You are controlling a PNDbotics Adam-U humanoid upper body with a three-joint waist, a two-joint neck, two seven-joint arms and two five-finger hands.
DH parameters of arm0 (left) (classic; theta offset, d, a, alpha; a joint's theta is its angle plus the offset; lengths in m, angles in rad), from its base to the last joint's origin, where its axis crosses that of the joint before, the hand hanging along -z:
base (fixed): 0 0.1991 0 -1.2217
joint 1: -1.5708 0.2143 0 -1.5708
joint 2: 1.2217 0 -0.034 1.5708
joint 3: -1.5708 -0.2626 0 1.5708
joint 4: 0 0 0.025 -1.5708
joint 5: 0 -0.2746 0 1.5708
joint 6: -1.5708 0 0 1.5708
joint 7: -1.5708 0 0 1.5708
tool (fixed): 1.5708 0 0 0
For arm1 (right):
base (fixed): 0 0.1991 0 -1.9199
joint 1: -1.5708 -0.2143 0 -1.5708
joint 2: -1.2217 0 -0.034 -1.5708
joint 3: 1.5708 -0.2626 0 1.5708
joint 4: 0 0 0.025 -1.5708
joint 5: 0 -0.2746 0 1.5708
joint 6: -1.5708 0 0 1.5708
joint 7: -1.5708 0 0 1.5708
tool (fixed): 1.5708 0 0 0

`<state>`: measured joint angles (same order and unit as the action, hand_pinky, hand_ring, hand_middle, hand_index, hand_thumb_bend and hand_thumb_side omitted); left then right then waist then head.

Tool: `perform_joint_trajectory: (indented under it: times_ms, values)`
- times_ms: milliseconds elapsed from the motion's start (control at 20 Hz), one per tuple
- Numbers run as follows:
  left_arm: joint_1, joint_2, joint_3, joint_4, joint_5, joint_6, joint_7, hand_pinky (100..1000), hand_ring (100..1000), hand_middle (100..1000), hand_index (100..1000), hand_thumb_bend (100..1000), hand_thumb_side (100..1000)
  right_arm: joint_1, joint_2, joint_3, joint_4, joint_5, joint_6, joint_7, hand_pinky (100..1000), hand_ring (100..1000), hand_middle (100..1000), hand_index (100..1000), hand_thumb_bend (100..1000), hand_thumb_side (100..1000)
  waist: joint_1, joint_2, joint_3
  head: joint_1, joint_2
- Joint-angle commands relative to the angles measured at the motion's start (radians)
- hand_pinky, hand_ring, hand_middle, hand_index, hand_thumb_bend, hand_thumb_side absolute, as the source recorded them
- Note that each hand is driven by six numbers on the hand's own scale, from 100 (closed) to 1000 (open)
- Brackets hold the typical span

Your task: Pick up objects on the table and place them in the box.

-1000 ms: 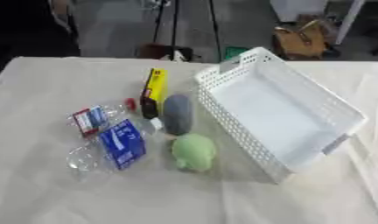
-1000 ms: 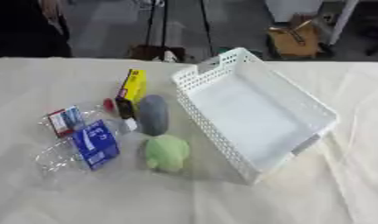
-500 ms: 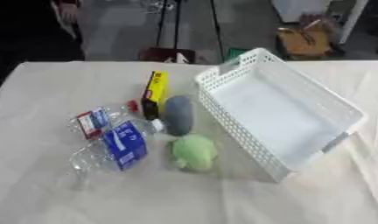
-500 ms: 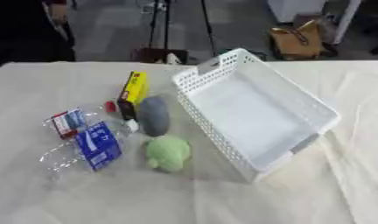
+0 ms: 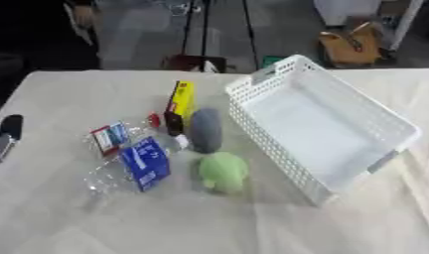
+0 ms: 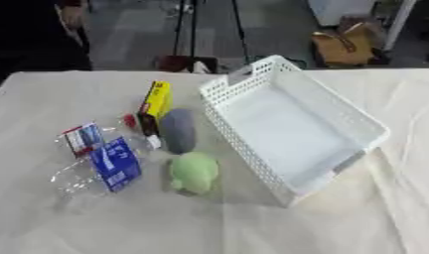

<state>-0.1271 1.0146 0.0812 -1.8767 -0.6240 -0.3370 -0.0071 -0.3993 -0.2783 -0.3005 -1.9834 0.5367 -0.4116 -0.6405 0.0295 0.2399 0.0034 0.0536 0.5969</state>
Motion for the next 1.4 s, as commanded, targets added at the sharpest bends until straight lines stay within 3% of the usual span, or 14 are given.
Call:
perform_joint_trajectory:
  times_ms: [50,350,700,850,1150,1400]
  values:
    - [-0.033,0.081,-0.018,0.038,-0.010,-0.048,-0.147,867,897,923,1000,100,741,-0.006,-0.025,0.004,-0.017,-0.006,-0.001,0.008,788,768,659,862,100,1000,0.003,-0.021,-0.002,0.008,0.003]
    - [-0.084,0.107,-0.030,0.063,0.040,-0.091,-0.407,890,938,963,1000,100,809,-0.003,-0.025,0.006,-0.017,-0.010,-0.001,0.013,788,768,658,861,100,1000,0.006,-0.023,-0.007,0.015,0.003]
    - [-0.119,0.124,-0.047,0.050,0.097,-0.065,-0.568,932,985,1000,1000,100,886,0.000,-0.024,0.009,-0.017,-0.016,-0.001,0.022,788,768,658,862,100,1000,0.008,-0.024,-0.006,0.021,0.004]
    - [-0.131,0.121,-0.035,0.039,0.097,-0.034,-0.528,953,984,969,1000,100,882,0.001,-0.024,0.010,-0.017,-0.018,-0.001,0.025,788,768,657,860,100,1000,0.007,-0.022,-0.007,0.019,0.001]
    - [-0.129,0.123,-0.076,0.074,0.136,0.109,-0.266,1000,1000,993,1000,100,805,-0.002,-0.021,0.011,-0.017,-0.023,-0.003,0.029,788,768,654,861,100,1000,0.005,-0.018,-0.011,0.021,-0.001]
    - [-0.150,0.128,-0.124,0.096,0.179,0.185,-0.198,1000,1000,1000,1000,100,783,-0.003,-0.019,0.014,-0.017,-0.028,-0.005,0.034,788,767,653,860,100,1000,0.005,-0.017,-0.017,0.027,-0.002]
